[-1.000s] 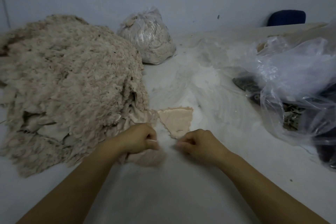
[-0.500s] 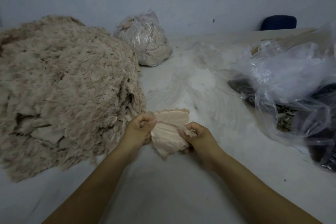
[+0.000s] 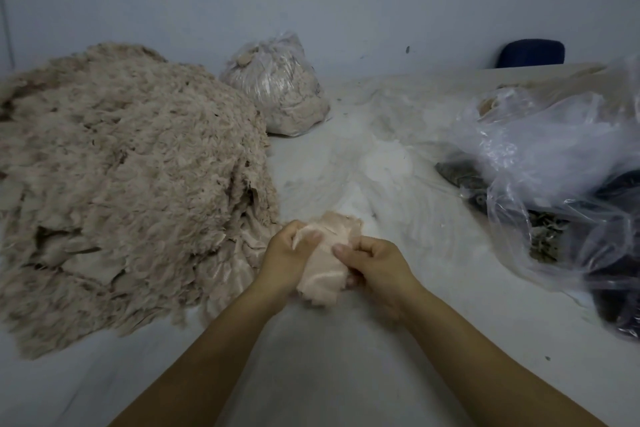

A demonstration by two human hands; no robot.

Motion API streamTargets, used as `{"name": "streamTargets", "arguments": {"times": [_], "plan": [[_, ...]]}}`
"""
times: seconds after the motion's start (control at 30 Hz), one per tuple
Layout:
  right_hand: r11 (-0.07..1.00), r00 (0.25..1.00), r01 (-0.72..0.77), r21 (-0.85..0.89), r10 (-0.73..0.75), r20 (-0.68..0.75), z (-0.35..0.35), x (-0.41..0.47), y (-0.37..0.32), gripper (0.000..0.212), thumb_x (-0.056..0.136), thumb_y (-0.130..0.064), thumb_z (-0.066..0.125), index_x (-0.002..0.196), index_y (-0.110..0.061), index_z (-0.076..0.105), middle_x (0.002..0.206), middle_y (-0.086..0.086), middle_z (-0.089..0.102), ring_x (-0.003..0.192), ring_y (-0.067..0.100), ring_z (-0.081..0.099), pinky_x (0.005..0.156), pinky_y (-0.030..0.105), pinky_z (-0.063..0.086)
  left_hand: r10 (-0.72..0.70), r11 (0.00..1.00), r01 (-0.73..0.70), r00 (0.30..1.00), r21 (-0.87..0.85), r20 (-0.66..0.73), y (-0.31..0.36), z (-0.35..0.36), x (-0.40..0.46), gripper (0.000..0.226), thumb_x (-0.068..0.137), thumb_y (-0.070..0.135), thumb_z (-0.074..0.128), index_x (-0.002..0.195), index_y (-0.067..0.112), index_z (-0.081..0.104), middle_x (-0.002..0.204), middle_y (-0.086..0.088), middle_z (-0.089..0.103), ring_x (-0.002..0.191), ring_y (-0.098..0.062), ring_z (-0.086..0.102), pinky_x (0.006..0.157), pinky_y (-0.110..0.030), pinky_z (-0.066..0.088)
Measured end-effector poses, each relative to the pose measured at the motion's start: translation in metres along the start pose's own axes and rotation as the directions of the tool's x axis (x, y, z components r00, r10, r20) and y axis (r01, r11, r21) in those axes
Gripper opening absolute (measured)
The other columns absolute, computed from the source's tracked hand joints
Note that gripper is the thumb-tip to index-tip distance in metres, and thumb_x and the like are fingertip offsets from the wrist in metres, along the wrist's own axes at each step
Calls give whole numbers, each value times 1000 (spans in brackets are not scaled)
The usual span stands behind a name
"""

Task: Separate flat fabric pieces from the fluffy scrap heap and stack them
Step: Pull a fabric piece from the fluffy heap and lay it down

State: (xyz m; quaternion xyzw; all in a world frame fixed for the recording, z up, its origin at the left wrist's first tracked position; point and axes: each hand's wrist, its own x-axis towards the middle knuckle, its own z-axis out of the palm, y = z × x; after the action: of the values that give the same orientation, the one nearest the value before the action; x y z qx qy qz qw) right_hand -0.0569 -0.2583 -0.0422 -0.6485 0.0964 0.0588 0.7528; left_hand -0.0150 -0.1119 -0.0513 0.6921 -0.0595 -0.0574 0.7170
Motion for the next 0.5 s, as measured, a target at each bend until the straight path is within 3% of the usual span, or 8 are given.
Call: {"name": "streamTargets", "arguments": {"times": [0.13, 0.3, 0.43, 0.5], "plan": [[998, 994, 57, 10, -56, -98, -7, 1, 1, 10, 84, -8, 69, 77, -2, 69, 54, 4, 61, 45, 7, 53, 48, 16, 45, -11, 998, 21, 990, 67, -138, -5, 6, 5, 19, 100, 12, 42, 87, 1, 51, 82, -11, 58, 74, -22, 52, 66, -34, 44], [995, 964, 92, 33, -81, -252, -18, 1, 3, 16, 89, -4, 64, 73, -3, 67, 56, 3, 61, 47, 8, 51, 47, 17, 45, -81, 997, 74, 960, -34, -267, -2, -5, 12, 24, 98, 0, 40, 91, 16, 57, 100, -12, 65, 91, -28, 61, 80, -41, 51], [998, 997, -66, 24, 65, 44, 1, -5, 5, 17, 91, -20, 64, 80, -8, 67, 65, 6, 65, 52, 9, 59, 50, 19, 51, -102, 995, 100, 981, -23, -166, -3, 6, 11, 15, 98, 8, 45, 89, 13, 56, 89, -12, 65, 80, -26, 62, 69, -38, 51], [996, 995, -77, 38, 74, 68, 7, -5, 4, 19, 90, -20, 65, 77, -6, 65, 58, 5, 62, 48, 9, 57, 48, 18, 49, -161, 986, 151, 976, -76, -144, -3, 13, 10, 14, 98, 10, 45, 91, 11, 57, 86, -15, 65, 73, -27, 62, 60, -35, 51]]}}
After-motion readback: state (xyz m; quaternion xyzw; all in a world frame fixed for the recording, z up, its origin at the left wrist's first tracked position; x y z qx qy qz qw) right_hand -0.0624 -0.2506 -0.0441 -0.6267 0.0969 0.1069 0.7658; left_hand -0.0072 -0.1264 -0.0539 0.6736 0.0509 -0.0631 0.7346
